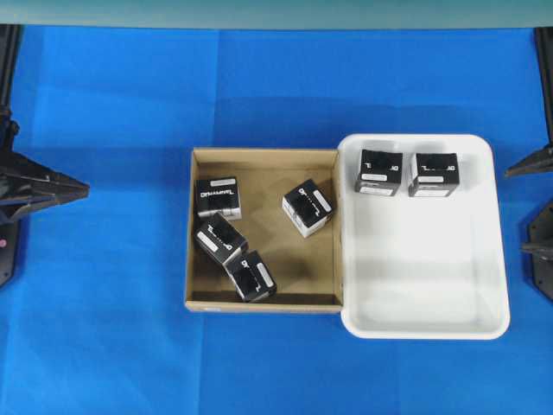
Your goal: Pick a box that is randomly placed inside the cardboard box.
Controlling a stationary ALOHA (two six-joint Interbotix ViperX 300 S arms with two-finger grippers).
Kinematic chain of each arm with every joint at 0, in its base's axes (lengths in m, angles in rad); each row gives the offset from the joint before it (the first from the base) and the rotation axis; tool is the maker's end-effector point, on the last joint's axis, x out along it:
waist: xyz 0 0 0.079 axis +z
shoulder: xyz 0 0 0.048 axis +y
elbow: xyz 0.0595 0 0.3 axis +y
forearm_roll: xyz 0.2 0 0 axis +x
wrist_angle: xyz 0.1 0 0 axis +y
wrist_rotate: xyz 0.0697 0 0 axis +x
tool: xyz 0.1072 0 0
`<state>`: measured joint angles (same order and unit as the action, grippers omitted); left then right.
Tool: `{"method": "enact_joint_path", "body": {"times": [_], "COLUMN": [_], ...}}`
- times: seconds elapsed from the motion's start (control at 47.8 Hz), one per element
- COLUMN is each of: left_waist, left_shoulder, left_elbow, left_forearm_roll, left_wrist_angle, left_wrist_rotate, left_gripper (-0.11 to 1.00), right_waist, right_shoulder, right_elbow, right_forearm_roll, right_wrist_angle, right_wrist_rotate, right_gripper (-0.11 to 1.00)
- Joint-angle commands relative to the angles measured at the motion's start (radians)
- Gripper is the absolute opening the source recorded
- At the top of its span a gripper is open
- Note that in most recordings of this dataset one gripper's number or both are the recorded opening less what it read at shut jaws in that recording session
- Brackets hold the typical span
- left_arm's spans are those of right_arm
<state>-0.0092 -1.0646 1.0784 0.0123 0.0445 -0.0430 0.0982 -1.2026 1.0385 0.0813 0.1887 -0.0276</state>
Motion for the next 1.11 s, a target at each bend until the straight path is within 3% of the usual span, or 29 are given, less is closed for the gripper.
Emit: {"method": "enact_joint_path", "body": {"times": [0.0, 0.314, 0.523, 0.962, 1.087], "left_waist": [-0.002, -0.002, -0.003, -0.003, -0.002], "left_shoulder": [0.005, 0.008, 0.009, 0.006, 0.005], "left_elbow": [-0.011, -0.009, -0.009, -0.011, -0.012], "left_forearm_roll": [0.003, 0.003, 0.003, 0.003, 0.003], "left_wrist_angle": [-0.015, -0.031, -0.031, -0.031, -0.031], "left_wrist_rotate": [-0.003, -0.002, -0.003, -0.005, -0.003], "left_gripper": [-0.07, -0.07, -0.07, -0.07, -0.07], "right_waist": [0.002, 0.002, 0.011, 0.015, 0.015], "right_shoulder": [0.002, 0.0, -0.008, -0.011, -0.012], "right_elbow": [-0.006, 0.023, 0.026, 0.061, 0.06], "right_forearm_roll": [-0.003, 0.002, 0.005, -0.028, -0.026], "right_wrist_angle": [-0.005, -0.002, -0.008, 0.015, -0.002], "right_wrist_rotate": [0.003, 0.028, 0.078, 0.003, 0.008], "right_gripper": [0.99, 0.99, 0.99, 0.99, 0.99]}}
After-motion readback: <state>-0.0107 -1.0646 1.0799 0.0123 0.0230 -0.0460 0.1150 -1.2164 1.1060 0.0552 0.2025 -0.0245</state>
